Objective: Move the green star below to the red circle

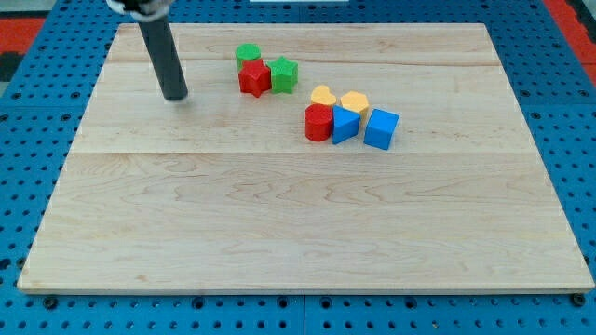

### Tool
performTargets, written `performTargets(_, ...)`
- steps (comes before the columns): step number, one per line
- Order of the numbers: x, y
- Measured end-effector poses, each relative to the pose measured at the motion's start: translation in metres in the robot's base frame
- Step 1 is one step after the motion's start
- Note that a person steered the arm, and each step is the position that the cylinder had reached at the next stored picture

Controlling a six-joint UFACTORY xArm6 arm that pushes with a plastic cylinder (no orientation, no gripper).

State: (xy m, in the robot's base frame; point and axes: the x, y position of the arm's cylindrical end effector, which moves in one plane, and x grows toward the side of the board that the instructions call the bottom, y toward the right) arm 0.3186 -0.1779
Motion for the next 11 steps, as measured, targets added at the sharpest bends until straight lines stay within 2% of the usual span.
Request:
performTargets(1, -0.051, 0.019)
performTargets(2, -0.085, 0.064)
performTargets(3, -0.062, 0.134)
performTargets(4, -0.013, 0.165)
performTargets(5, 0.024, 0.162)
performTargets(6, 0.035, 0.151)
performTargets(7, 0.072, 0.151)
performTargets(8, 0.081, 0.140)
performTargets(9, 0.112, 0.132)
performTargets(10, 0.114, 0.152)
performTargets(11, 0.151, 0.138)
